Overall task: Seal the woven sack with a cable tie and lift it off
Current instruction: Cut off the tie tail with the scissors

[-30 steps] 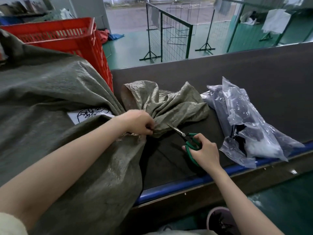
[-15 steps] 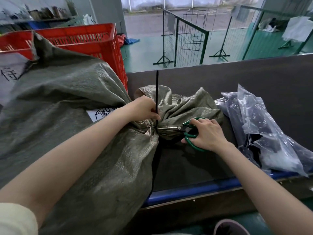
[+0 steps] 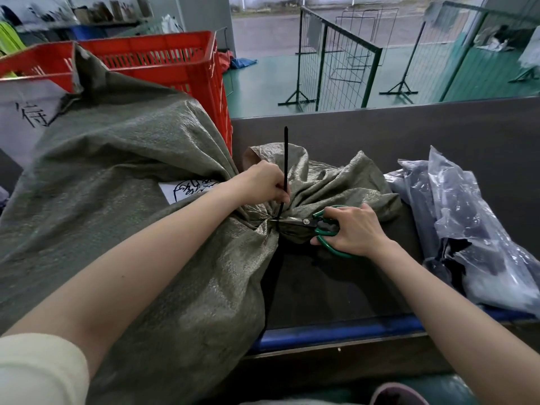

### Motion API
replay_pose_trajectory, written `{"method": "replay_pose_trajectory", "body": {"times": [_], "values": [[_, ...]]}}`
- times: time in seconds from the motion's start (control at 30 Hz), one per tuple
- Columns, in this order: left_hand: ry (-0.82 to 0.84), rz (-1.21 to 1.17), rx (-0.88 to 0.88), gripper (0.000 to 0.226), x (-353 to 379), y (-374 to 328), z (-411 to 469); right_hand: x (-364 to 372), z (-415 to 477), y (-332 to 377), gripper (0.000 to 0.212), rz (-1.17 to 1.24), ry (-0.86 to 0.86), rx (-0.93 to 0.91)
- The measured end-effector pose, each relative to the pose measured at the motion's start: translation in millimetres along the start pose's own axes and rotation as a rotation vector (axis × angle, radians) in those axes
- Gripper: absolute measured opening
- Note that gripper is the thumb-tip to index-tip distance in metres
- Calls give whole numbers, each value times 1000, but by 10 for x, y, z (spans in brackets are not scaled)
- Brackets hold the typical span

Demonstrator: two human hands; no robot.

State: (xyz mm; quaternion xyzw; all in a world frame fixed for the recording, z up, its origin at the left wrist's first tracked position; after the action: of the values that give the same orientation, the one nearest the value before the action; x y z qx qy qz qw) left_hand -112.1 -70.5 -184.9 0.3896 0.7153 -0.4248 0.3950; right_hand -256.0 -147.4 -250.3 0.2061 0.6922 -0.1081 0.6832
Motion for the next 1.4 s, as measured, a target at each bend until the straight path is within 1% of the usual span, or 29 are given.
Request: {"method": "replay_pose_trajectory", "body": {"times": [0.23, 0.37, 0.47, 0.53, 0.77, 0.9, 0.97, 1.1, 1.23, 1.3, 1.4], "values": [[-38, -72, -5, 24, 0, 63, 9, -40, 18, 42, 59, -12, -60, -80], [-52, -101, -9, 22, -26, 84, 22, 11, 63, 26, 60, 21, 17, -64], [-54, -98, -15, 21, -37, 96, 33, 75, 81, 17, 52, 80, 88, -66], [-54, -100, -18, 20, -34, 104, 35, 80, 80, 24, 52, 86, 102, -65], [-46, -128, -24, 23, -20, 125, 43, 82, 88, 97, 52, 3, 129, -69], [-62, -147, -9, 20, -45, 120, 14, 106, 88, 127, 45, -97, 171, -44], [-96, -199, 0, 20, -80, 121, -9, 112, 77, 105, 44, -114, 187, -20], [-150, -223, 22, 19, -154, 99, -13, 10, 12, 10, 40, -75, 137, 39], [-215, -278, 71, 19, -211, 0, 10, -74, -180, -202, 39, 2, 50, 190], [-171, -239, 133, 19, -148, -129, 29, -68, -320, -342, 38, 94, -6, 290], [-35, -117, 239, 19, 82, -405, 95, 7, -577, -559, 42, 254, -85, 460]]}}
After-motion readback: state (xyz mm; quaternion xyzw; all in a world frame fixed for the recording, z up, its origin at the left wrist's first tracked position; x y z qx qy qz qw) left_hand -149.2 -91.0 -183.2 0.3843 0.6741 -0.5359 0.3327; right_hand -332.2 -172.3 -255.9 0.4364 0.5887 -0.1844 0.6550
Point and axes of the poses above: each hand's wrist, its own z-axis towards the middle knuckle, its own x-axis out of the palm, y = z × x, the point moved 7 cm from there along z, towards the middle knuckle, and after that the axes turned 14 degrees about y, right-handed, at the moved point
